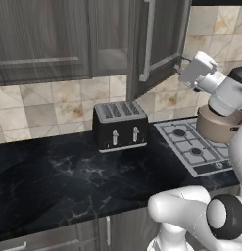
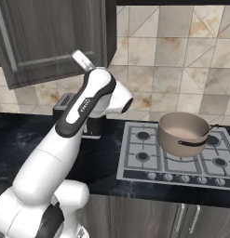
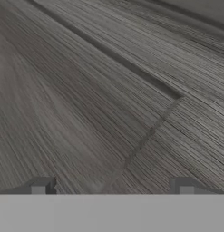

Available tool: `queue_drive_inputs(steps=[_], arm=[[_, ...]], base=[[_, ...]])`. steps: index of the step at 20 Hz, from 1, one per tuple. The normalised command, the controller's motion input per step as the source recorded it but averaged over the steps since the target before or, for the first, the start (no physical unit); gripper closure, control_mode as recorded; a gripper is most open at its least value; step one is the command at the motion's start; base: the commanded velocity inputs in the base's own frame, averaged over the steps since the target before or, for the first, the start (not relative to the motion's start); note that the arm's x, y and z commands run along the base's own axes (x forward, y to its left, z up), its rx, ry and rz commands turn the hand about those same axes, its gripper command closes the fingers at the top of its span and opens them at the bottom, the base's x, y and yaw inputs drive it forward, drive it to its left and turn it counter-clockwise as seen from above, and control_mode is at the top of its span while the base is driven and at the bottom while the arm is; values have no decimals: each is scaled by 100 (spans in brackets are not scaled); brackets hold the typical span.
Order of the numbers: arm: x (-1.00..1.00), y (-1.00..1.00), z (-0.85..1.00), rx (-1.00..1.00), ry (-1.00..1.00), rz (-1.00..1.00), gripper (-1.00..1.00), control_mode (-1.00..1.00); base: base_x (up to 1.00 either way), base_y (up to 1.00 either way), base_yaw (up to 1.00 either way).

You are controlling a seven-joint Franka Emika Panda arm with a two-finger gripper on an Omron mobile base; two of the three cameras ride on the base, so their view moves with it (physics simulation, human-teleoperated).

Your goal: Open the cabinet and move the ladle to the pot. Then close the cabinet.

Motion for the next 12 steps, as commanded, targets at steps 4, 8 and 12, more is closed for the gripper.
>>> queue_drive_inputs(steps=[4, 8, 12], arm=[[25, 84, 25, -1, 0, 0, -100, -100], [23, 100, 15, -4, 0, 0, -100, -100], [23, 100, 10, -7, 0, 0, -100, -100]], base=[[0, 0, 0], [0, 0, 0], [0, 0, 0]])
